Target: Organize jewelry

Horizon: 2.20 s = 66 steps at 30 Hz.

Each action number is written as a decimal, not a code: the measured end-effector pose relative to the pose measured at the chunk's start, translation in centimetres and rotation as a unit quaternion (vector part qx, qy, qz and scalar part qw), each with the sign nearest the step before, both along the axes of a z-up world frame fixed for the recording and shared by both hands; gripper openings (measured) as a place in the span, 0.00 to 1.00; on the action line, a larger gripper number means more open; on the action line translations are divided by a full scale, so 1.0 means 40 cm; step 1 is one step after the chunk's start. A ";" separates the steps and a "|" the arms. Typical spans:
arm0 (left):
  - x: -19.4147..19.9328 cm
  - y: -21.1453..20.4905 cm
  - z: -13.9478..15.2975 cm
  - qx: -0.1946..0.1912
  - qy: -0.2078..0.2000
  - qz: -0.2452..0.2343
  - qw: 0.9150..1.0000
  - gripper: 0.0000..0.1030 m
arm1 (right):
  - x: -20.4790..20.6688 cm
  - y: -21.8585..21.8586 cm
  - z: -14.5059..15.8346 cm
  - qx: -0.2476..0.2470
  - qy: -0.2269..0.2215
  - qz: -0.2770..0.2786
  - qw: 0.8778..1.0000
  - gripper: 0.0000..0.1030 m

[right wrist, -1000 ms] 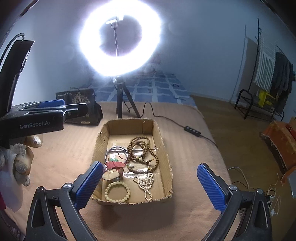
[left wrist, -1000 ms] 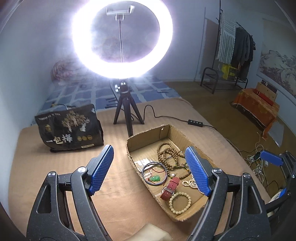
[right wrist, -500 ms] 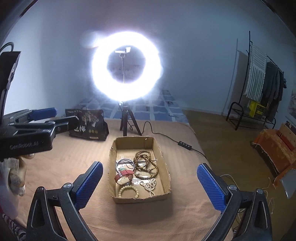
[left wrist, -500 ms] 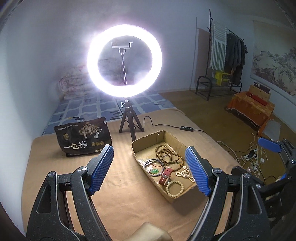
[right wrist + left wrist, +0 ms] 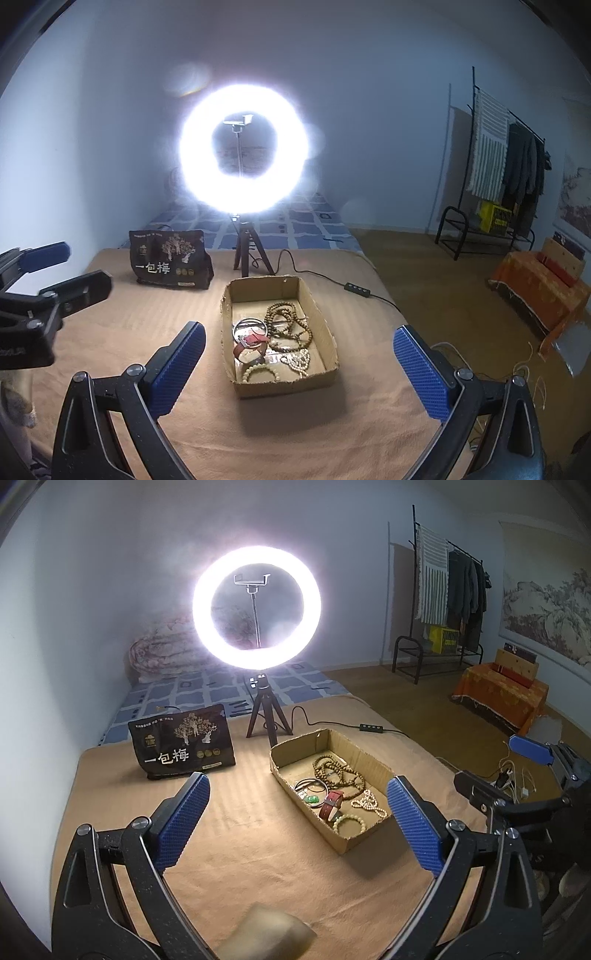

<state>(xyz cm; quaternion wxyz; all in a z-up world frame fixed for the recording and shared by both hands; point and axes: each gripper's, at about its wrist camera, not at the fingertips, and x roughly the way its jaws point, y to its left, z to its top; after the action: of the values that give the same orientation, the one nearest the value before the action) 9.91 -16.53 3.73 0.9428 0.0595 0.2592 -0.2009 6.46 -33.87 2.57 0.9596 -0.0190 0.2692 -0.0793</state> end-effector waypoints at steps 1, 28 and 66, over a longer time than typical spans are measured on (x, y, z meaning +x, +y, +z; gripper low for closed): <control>-0.005 0.000 -0.002 0.002 -0.002 0.000 1.000 0.98 | -0.001 -0.004 -0.007 0.000 0.000 -0.004 1.000 1.00; -0.025 -0.024 -0.068 0.039 0.007 0.004 0.999 1.00 | -0.013 -0.033 -0.078 -0.027 0.021 -0.032 0.999 1.00; -0.034 -0.031 -0.067 0.036 0.005 0.003 0.999 1.00 | -0.009 -0.049 -0.088 -0.010 0.035 -0.038 0.999 1.00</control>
<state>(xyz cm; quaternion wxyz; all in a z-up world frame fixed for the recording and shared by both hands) 8.57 -17.78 1.06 0.9391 0.0919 0.2716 -0.1893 6.10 -35.85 -0.96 0.9457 -0.0212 0.3020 -0.1181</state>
